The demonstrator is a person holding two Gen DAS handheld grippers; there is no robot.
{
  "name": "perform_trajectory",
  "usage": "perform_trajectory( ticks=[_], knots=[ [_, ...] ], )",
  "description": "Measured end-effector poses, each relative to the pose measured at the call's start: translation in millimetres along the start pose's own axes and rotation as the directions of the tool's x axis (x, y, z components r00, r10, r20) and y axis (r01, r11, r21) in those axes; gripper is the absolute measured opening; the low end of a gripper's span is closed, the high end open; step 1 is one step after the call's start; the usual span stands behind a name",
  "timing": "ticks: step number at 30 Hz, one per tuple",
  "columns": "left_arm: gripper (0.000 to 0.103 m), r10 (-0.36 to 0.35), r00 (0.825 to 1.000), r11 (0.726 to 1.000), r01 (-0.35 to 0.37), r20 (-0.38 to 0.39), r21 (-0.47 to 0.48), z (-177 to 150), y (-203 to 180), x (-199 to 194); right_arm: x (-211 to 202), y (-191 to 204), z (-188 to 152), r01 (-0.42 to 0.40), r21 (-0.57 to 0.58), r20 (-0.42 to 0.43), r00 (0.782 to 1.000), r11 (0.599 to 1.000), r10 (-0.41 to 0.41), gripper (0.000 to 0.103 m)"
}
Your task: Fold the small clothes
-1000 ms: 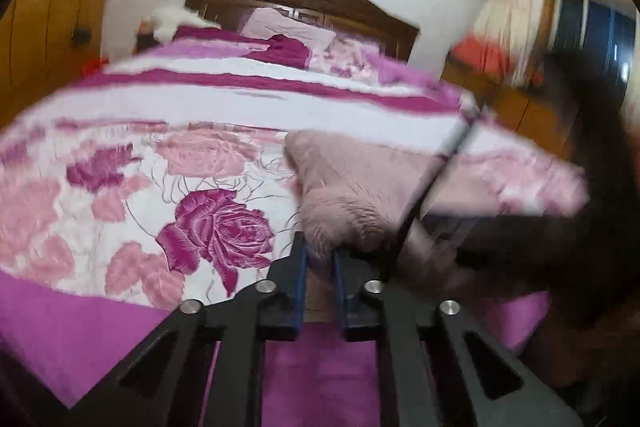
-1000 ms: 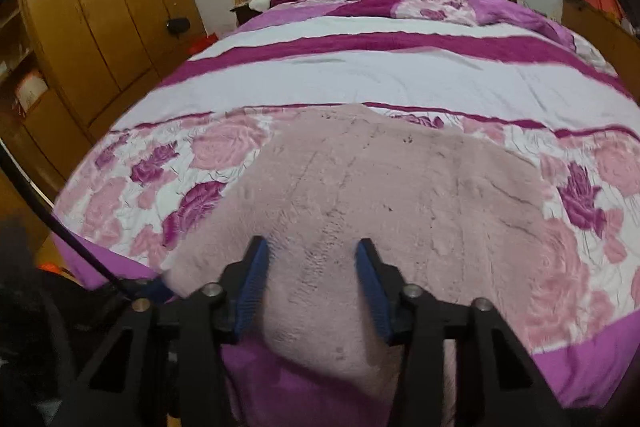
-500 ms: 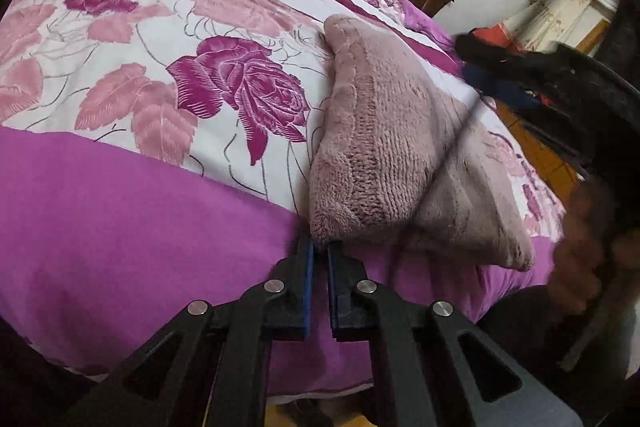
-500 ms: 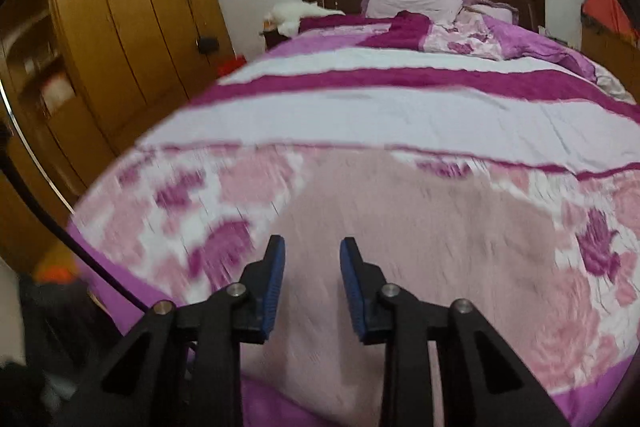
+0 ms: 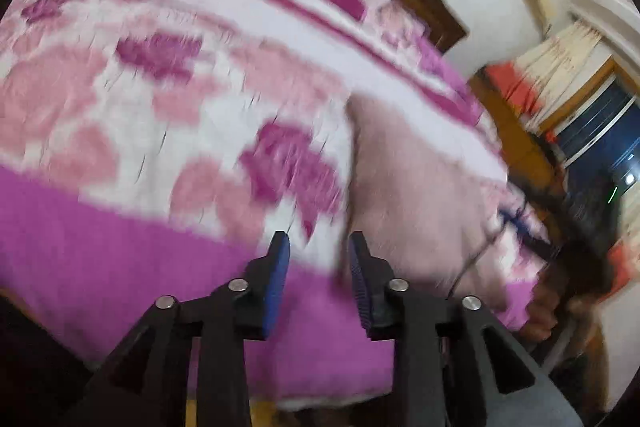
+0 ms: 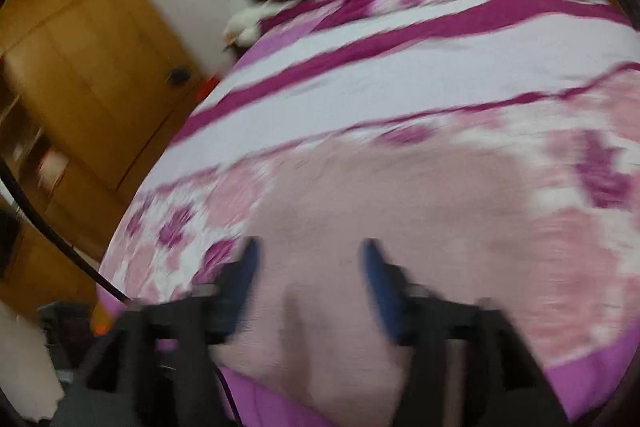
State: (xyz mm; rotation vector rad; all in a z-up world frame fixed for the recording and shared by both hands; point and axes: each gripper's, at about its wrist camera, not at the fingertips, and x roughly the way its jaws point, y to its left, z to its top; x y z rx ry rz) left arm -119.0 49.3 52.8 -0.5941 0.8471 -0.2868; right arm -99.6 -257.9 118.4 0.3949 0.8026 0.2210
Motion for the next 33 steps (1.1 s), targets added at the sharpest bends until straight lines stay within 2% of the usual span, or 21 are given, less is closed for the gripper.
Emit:
perform_trajectory(
  ticks=[2,3,5,7,8,10,12,13,14,15,16,17,19,21,23,24,25,26,28,30,33],
  knots=[
    [0.014,-0.101,0.994,0.995,0.100,-0.038,-0.018,17.9,-8.0,16.2,-9.0,-28.6,6.8,0.060,0.066,0.046,0.997,0.996,-0.063,0.084],
    [0.018,-0.146,0.987,0.989,0.144,-0.071,-0.021,25.3,-12.7,26.1,-6.3,-47.4,9.9,0.082,0.120,0.027,0.996,0.989,-0.086,0.085],
    [0.028,-0.198,0.971,0.980,0.199,-0.133,-0.005,41.7,-23.3,48.7,5.4,-72.0,10.3,0.064,0.185,-0.024,0.998,0.981,-0.061,0.088],
    [0.030,-0.245,0.941,0.967,0.254,-0.232,0.012,55.5,-33.0,80.3,24.4,-94.0,4.7,0.047,0.232,-0.075,0.997,0.972,-0.031,0.089],
    [0.031,-0.250,0.925,0.965,0.263,-0.286,0.009,59.3,-35.9,95.4,38.4,-103.4,-0.7,0.027,0.249,-0.106,0.994,0.968,0.000,0.089],
    [0.032,-0.212,0.920,0.974,0.226,-0.331,0.006,59.9,-32.4,111.2,59.4,-116.4,-9.9,-0.023,0.302,-0.159,0.985,0.953,0.074,0.091],
    [0.032,-0.213,0.906,0.975,0.219,-0.367,-0.026,57.2,-28.9,125.0,63.1,-114.3,-11.5,-0.055,0.288,-0.138,0.986,0.956,0.098,0.091],
    [0.027,-0.240,0.904,0.970,0.241,-0.355,-0.044,55.6,-26.1,123.2,66.8,-109.2,-12.4,-0.104,0.269,-0.154,0.977,0.958,0.149,0.090],
    [0.020,-0.247,0.903,0.968,0.244,-0.352,-0.055,55.7,-25.2,122.7,70.2,-105.7,-13.8,-0.151,0.264,-0.165,0.966,0.953,0.199,0.079],
    [0.017,-0.253,0.904,0.967,0.240,-0.345,-0.079,57.2,-23.2,121.1,78.9,-101.0,-17.5,-0.203,0.269,-0.194,0.946,0.942,0.259,0.069],
    [0.012,-0.250,0.911,0.968,0.232,-0.327,-0.094,56.7,-22.8,115.8,85.6,-98.0,-20.4,-0.221,0.264,-0.219,0.934,0.939,0.282,0.046],
    [0.009,-0.244,0.917,0.970,0.224,-0.316,-0.097,56.1,-22.8,110.3,90.0,-95.9,-21.8,-0.238,0.263,-0.231,0.925,0.935,0.301,0.040],
    [0.006,-0.226,0.931,0.972,0.197,-0.285,-0.129,47.4,-22.1,83.9,87.5,-93.8,-20.0,-0.263,0.275,-0.227,0.917,0.925,0.329,0.035],
    [0.005,-0.190,0.942,0.979,0.160,-0.276,-0.130,35.3,-22.9,63.9,78.3,-89.5,-21.0,-0.333,0.304,-0.207,0.892,0.893,0.403,0.034],
    [0.009,-0.141,0.951,0.989,0.122,-0.274,-0.084,30.7,-19.0,57.2,83.6,-83.7,-24.9,-0.351,0.310,-0.224,0.876,0.884,0.426,0.035],
    [0.012,-0.126,0.953,0.991,0.110,-0.277,-0.071,29.6,-16.8,60.6,94.8,-82.2,-28.5,-0.301,0.294,-0.261,0.888,0.907,0.379,0.038],
    [0.021,-0.122,0.951,0.992,0.105,-0.285,-0.074,32.1,-12.0,68.4,103.2,-81.1,-30.1,-0.262,0.280,-0.281,0.898,0.924,0.339,0.045],
    [0.032,-0.124,0.949,0.991,0.104,-0.290,-0.086,35.7,-7.9,74.4,109.5,-79.7,-30.8,-0.254,0.275,-0.283,0.900,0.927,0.330,0.048],
    [0.040,-0.144,0.945,0.987,0.117,-0.295,-0.108,45.2,1.7,83.2,113.9,-73.0,-22.7,-0.255,0.248,-0.283,0.904,0.935,0.322,0.056],
    [0.040,-0.183,0.940,0.981,0.157,-0.288,-0.110,58.7,5.5,92.5,122.8,-64.5,-11.1,-0.254,0.192,-0.322,0.896,0.948,0.305,0.064],
    [0.040,-0.215,0.931,0.976,0.195,-0.296,-0.097,77.3,-1.6,113.9,141.3,-63.4,5.2,-0.270,0.207,-0.352,0.876,0.940,0.329,0.070]
  ],
)
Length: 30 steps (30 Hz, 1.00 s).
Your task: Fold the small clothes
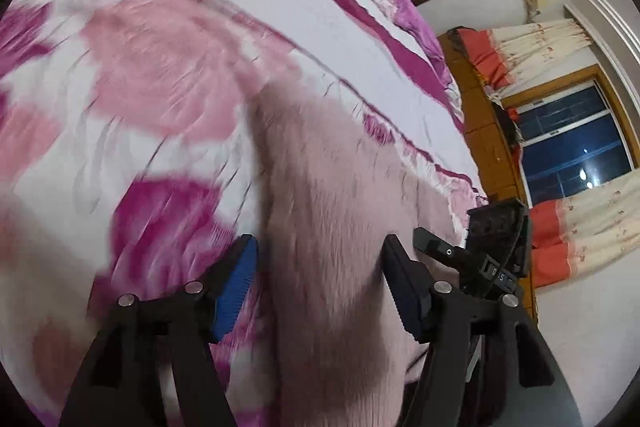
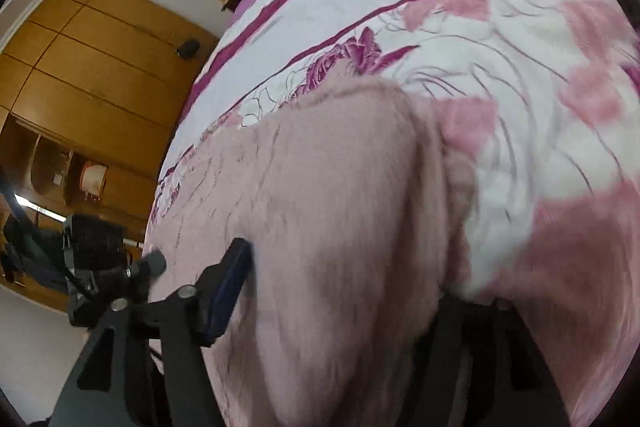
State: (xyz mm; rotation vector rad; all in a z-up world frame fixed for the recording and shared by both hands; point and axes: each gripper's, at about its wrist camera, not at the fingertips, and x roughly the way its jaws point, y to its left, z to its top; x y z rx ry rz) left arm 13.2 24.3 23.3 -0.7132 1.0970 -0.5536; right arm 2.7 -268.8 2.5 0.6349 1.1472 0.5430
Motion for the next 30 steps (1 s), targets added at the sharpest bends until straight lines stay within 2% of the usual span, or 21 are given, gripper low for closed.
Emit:
perform_trajectory(
  ticks=[1,2,3,4,5,9,12,17,23,26,30],
  knots=[
    [0.029,-0.006,1.000,1.000,0.006,0.001,0.014,4.8,-2.1,4.0,3.9,-1.7,8.1,-0.014,0.008,-0.005,1.000,1.000,0.014,0.070],
    [0.010,0.001,1.000,0.999,-0.002,0.022,0.033,9.6,-3.2,8.0,8.3,-3.4,15.3,-0.032,0.019,-0.006,0.999,0.999,0.032,0.070],
    [0.008,0.013,0.999,0.999,-0.014,0.036,0.032,11.4,-3.3,9.8,10.2,-6.0,21.1,-0.048,0.035,0.015,0.999,0.998,0.048,0.067],
    [0.005,0.023,0.998,1.000,-0.024,0.059,0.018,11.9,-2.8,11.4,11.2,-6.5,24.2,-0.023,0.037,0.038,0.999,0.999,0.022,0.041],
    [0.003,0.027,0.997,1.000,-0.028,0.068,0.014,12.1,-3.0,11.5,13.9,-5.7,26.3,-0.012,0.042,0.050,0.999,0.999,0.010,0.035],
    [0.002,0.056,0.991,0.995,-0.065,0.122,0.076,15.0,-17.1,-0.3,2.7,8.4,31.7,0.006,0.025,0.120,0.993,1.000,-0.009,0.032],
    [0.002,0.080,0.986,0.990,-0.096,0.143,0.108,21.1,-23.7,1.3,-6.1,12.7,38.1,-0.022,0.045,0.161,0.987,0.999,0.015,0.032],
    [0.002,0.110,0.981,0.982,-0.132,0.162,0.133,45.4,-35.6,0.6,-9.0,35.1,50.6,0.101,-0.045,0.158,0.983,0.994,-0.093,0.032],
    [0.001,0.125,0.975,0.974,-0.156,0.183,0.165,96.0,-49.2,12.3,-14.2,35.1,100.5,0.130,-0.075,0.145,0.982,0.989,-0.118,0.032],
    [0.001,0.152,0.968,0.961,-0.192,0.201,0.201,122.2,-56.8,26.8,-5.6,34.8,134.7,0.182,-0.090,0.152,0.974,0.979,-0.167,0.032],
    [0.000,0.162,0.967,0.962,-0.199,0.195,0.190,154.4,-50.8,43.2,6.9,26.9,169.1,0.223,-0.105,0.153,0.966,0.969,-0.206,0.032]
  ],
)
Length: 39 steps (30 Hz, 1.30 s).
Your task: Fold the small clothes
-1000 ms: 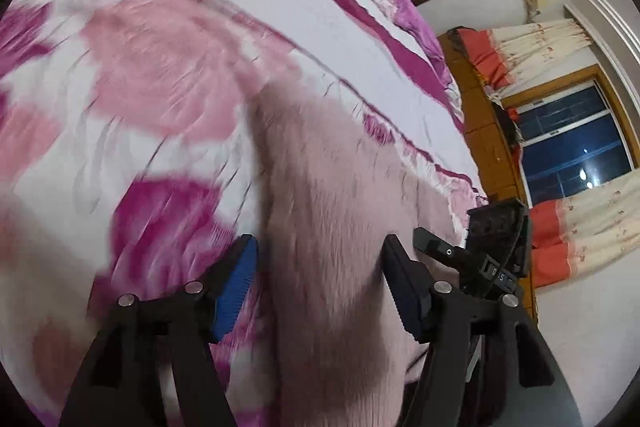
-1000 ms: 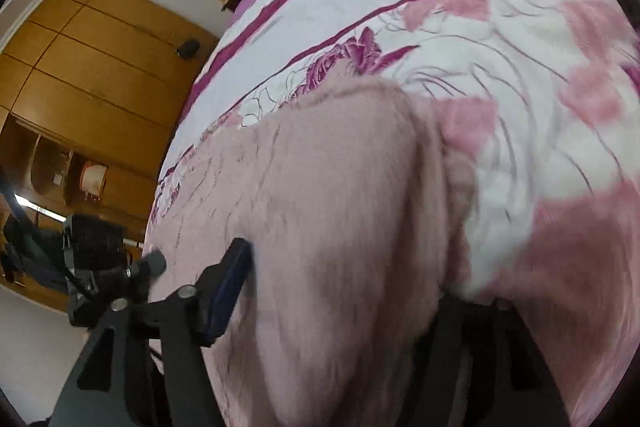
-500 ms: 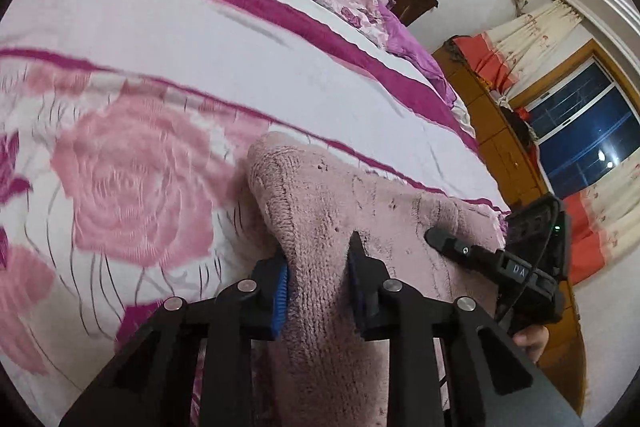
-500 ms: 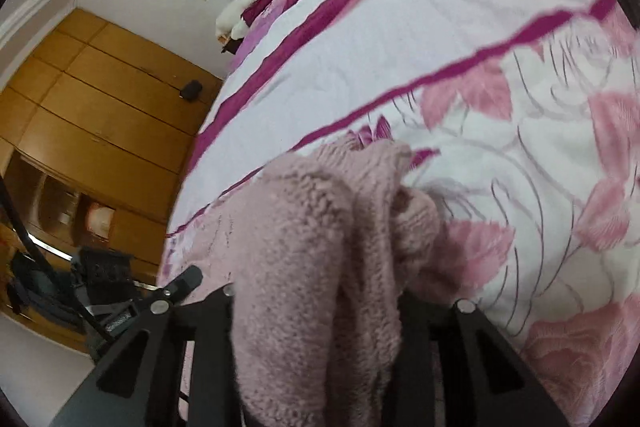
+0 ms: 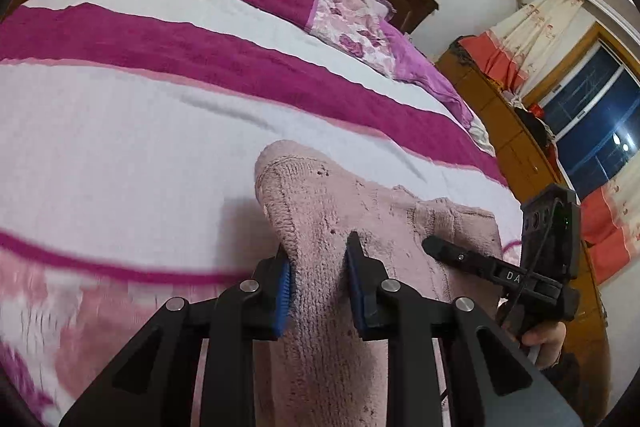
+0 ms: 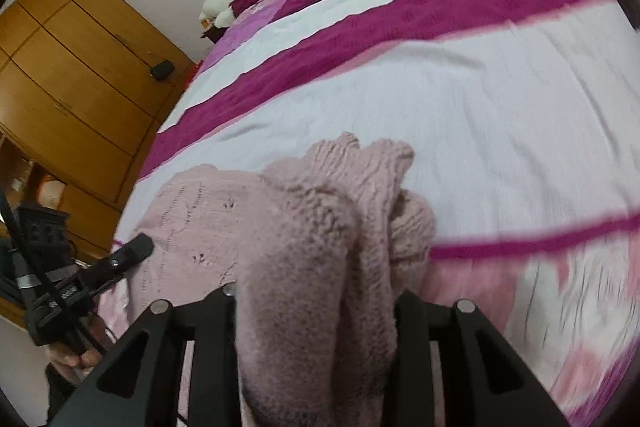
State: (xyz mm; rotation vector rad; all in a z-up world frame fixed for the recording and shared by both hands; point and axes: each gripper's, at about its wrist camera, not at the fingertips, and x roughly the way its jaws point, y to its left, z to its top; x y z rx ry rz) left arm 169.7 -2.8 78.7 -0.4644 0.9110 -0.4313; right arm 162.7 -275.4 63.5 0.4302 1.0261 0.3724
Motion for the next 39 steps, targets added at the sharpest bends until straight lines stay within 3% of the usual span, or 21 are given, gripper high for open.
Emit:
perform_trajectory(
  ticks=[10,15,18,22,24,26,28,32,39],
  knots=[
    [0.000,0.041,0.999,0.999,-0.040,-0.030,0.014,56.0,12.2,66.6,39.1,-33.3,53.9,0.001,0.008,-0.004,1.000,1.000,-0.001,0.032],
    [0.001,0.077,0.996,0.994,-0.074,-0.033,0.085,76.2,5.1,87.4,48.0,-56.2,74.9,-0.049,0.056,0.011,0.999,0.997,0.048,0.032],
    [0.001,0.087,0.996,0.994,-0.084,-0.031,0.075,81.9,2.9,97.0,51.0,-69.8,88.9,-0.058,0.074,0.040,0.998,0.996,0.055,0.032],
    [0.012,0.110,0.994,0.994,-0.109,-0.023,0.029,78.9,8.7,107.3,67.0,-74.8,91.7,-0.034,0.072,0.016,0.999,0.997,0.033,0.036],
    [0.021,0.123,0.992,0.992,-0.123,-0.029,0.005,78.3,12.1,107.3,66.7,-74.5,93.7,-0.009,0.059,0.022,1.000,0.998,0.008,0.046],
    [0.031,0.170,0.985,0.985,-0.170,-0.034,-0.010,79.2,13.3,101.6,62.2,-75.3,96.1,0.023,0.057,0.030,0.999,0.998,-0.025,0.064],
    [0.031,0.202,0.979,0.979,-0.202,-0.009,-0.028,78.5,10.9,88.8,47.3,-76.2,97.7,0.086,0.079,0.082,0.992,0.993,-0.092,0.069],
    [0.031,0.194,0.977,0.979,-0.187,0.089,-0.075,71.0,-2.5,46.8,8.5,-72.8,95.4,0.144,0.110,0.186,0.969,0.983,-0.163,0.070],
    [0.031,0.258,0.959,0.960,-0.268,0.118,0.085,45.2,-53.7,4.4,-36.2,-35.1,74.9,0.189,0.056,0.205,0.959,0.980,-0.197,0.070]
  ],
)
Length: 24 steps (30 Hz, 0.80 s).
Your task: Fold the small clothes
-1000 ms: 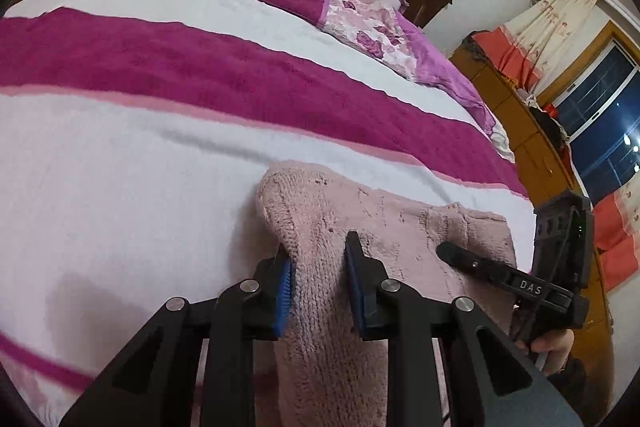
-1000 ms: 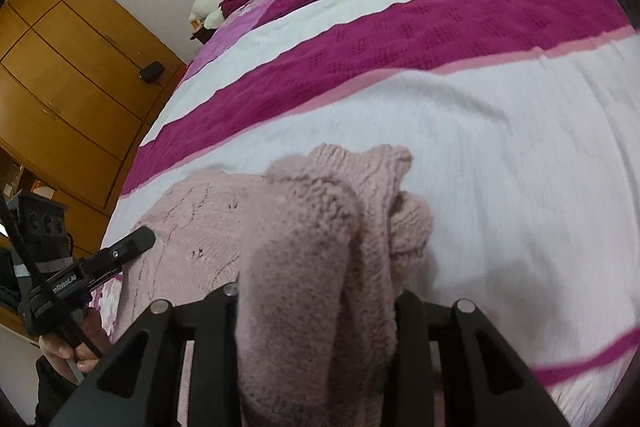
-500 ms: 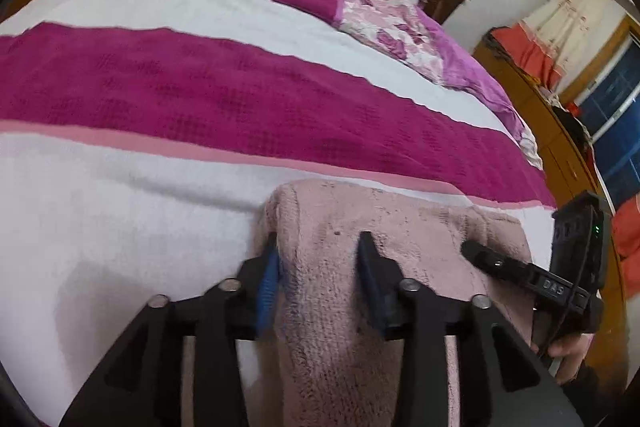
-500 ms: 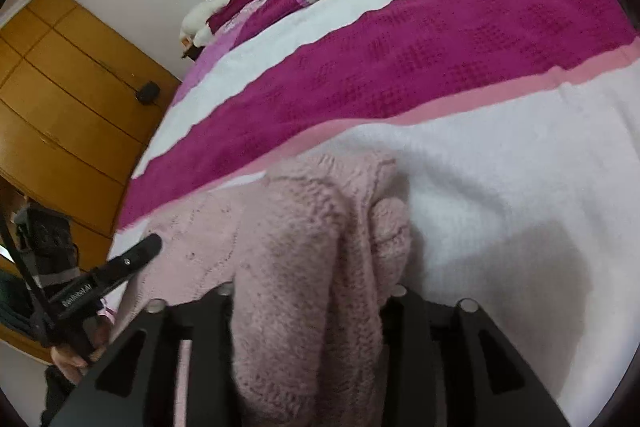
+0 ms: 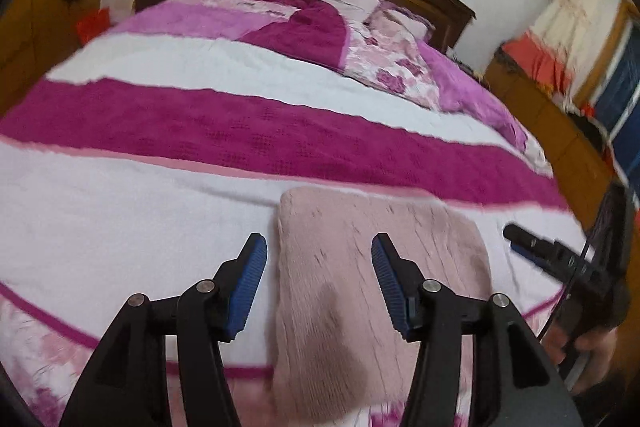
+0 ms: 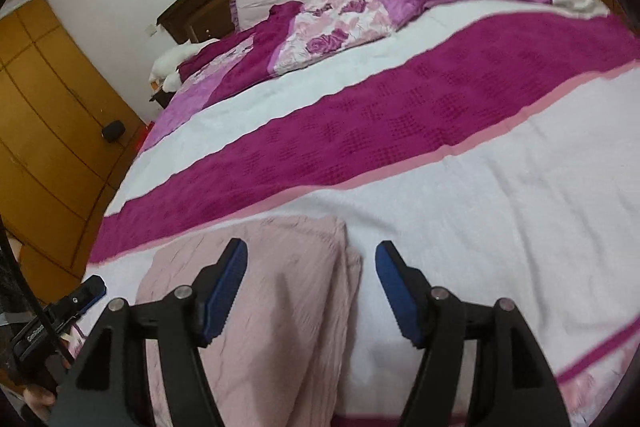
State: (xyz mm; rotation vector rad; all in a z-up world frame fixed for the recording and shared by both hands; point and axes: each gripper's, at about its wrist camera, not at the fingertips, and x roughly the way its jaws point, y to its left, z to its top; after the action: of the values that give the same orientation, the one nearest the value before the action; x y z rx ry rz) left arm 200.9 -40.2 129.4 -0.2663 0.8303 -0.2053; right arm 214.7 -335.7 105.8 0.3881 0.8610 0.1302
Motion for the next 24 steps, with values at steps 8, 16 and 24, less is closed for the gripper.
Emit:
perform_trajectory(
  ticks=[8,16,24],
  knots=[
    [0.031,0.015,1.000,0.994,-0.015,0.006,0.106,-36.5,-31.7,-59.9,-64.2,39.2,-27.9,0.010,-0.084,0.013,1.000,0.996,-0.009,0.071],
    [0.031,0.018,1.000,0.996,-0.017,-0.008,0.093,-65.4,-32.7,-104.5,-121.4,61.0,-66.4,-0.003,-0.108,-0.006,1.000,0.994,0.003,0.072],
    [0.031,0.052,0.999,0.994,-0.051,-0.011,0.100,-88.4,-27.9,-135.6,-170.2,81.3,-98.3,0.069,-0.177,0.046,0.997,0.982,-0.062,0.076]
  ],
)
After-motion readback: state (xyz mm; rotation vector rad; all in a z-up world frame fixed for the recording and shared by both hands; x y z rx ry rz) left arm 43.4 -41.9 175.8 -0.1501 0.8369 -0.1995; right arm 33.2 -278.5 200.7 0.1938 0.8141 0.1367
